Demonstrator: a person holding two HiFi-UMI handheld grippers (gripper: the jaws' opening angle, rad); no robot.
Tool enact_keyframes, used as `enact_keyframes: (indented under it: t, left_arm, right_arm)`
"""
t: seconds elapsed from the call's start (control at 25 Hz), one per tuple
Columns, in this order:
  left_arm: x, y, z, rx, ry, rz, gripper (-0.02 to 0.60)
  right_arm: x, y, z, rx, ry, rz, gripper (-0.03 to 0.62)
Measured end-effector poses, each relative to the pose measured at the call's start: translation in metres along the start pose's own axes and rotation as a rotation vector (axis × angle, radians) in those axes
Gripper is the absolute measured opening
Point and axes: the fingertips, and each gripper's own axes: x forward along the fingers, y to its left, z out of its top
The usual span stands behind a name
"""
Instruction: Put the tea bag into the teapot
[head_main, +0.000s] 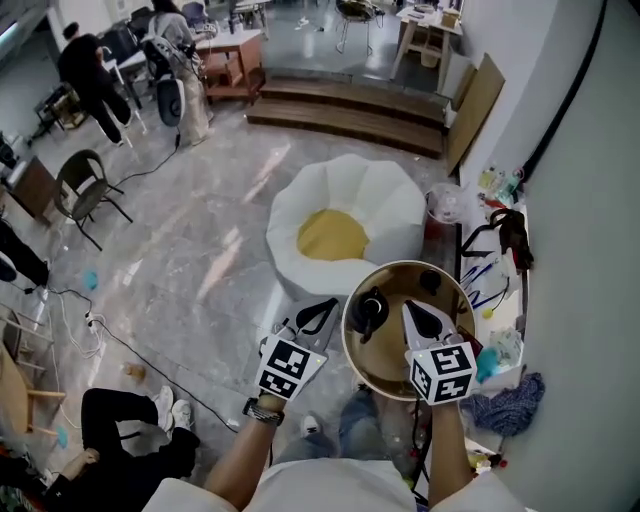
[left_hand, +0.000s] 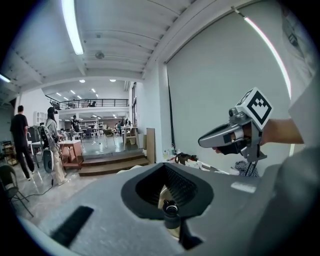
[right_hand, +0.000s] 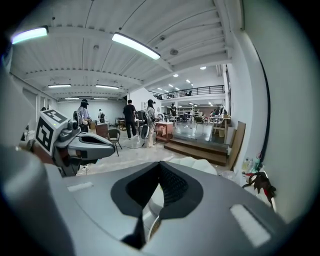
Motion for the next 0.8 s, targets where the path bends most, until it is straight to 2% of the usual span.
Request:
enact_keyframes:
  t: [0.44, 0.8]
  left_arm:
    - [-0.060, -0.026, 0.045, 0.083, -0.082, -0.008, -0.008]
    - [-0.103, -0.055, 0.084, 0.139, -0.173, -0.015, -0.008]
  right_arm:
    - [-0.074, 0.043, 0.046, -0.045, -0.127, -0.017, 0.006]
    - [-0.126, 0.072, 0.068, -0.072, -0.204, -0.015, 0.006]
